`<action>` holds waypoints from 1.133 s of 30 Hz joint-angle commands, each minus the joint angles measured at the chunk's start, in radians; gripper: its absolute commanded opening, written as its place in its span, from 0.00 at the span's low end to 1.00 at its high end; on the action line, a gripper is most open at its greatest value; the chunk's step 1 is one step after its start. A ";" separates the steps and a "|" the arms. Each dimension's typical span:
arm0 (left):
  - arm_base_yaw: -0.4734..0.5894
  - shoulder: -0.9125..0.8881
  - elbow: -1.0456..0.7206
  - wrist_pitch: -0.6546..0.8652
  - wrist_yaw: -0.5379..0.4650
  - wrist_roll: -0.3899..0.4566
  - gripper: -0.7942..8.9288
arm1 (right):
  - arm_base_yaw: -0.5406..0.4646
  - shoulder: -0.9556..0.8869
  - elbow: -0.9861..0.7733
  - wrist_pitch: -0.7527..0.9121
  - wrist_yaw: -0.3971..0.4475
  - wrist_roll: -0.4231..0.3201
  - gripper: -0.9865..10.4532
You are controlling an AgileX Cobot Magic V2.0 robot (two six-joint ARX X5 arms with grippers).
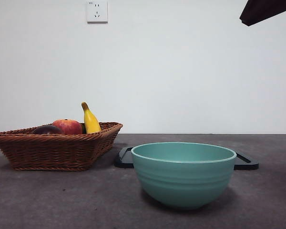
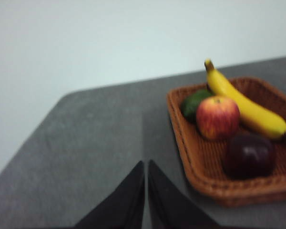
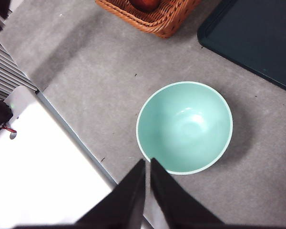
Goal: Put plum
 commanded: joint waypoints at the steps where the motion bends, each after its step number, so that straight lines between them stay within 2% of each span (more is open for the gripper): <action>1: 0.003 -0.014 -0.024 -0.016 -0.003 -0.006 0.09 | 0.008 0.007 0.017 0.010 0.000 -0.011 0.09; 14: 0.003 -0.061 -0.099 -0.066 -0.003 -0.059 0.09 | 0.008 0.007 0.017 0.010 0.000 -0.011 0.09; 34: 0.002 -0.060 -0.099 -0.066 -0.002 -0.059 0.09 | 0.009 0.007 0.017 0.010 0.000 -0.011 0.09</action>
